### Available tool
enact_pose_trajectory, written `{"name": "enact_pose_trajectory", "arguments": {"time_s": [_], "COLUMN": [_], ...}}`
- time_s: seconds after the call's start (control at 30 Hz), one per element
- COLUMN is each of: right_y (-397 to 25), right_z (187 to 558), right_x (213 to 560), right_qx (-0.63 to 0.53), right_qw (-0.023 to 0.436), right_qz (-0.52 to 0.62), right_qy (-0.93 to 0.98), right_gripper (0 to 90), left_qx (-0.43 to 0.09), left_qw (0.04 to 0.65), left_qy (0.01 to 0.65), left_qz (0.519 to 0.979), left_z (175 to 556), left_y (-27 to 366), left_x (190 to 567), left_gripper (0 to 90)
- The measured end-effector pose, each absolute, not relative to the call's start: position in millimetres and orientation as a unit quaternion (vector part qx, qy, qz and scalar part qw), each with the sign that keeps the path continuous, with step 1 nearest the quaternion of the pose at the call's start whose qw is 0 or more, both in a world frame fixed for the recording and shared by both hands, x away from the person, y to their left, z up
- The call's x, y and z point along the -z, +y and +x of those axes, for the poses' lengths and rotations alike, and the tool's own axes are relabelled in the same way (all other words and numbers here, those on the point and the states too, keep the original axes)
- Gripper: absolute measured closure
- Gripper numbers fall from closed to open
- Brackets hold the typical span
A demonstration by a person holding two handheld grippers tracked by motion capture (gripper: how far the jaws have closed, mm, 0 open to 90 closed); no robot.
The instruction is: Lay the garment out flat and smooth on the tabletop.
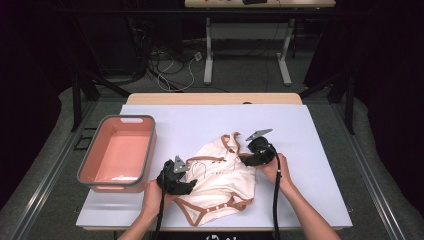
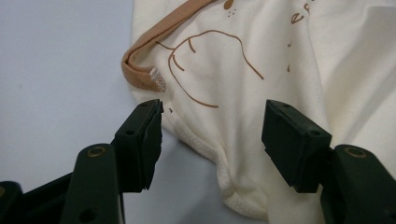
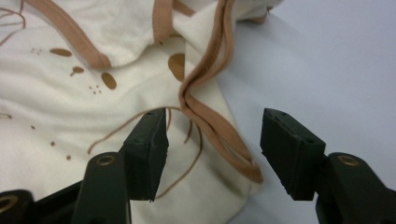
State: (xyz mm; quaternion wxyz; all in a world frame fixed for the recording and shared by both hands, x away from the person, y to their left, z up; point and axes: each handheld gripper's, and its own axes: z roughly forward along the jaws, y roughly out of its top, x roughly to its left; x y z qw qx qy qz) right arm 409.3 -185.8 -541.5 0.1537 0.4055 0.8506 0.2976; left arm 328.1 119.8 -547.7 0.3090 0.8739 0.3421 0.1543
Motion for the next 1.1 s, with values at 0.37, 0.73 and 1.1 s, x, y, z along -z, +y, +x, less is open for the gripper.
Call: {"name": "enact_pose_trajectory", "arguments": {"time_s": [0.37,0.73,1.1], "right_y": [-203,-203,-198], "right_z": [391,377,372], "right_x": [547,548,550], "right_qx": [-0.278,-0.292,-0.308], "right_qw": [0.143,0.127,0.138], "right_qz": [0.414,0.432,0.414], "right_qy": [0.854,0.844,0.845], "right_gripper": [48.6,68.8,88.0], "left_qx": [-0.143,-0.142,-0.139], "left_qw": [0.321,0.331,0.324], "left_qy": [0.337,0.331,0.314], "left_qz": [0.873,0.872,0.882], "left_z": [331,329,319], "left_y": [117,116,119], "left_x": [555,556,552], "left_gripper": [54.0,79.3,85.4]}}
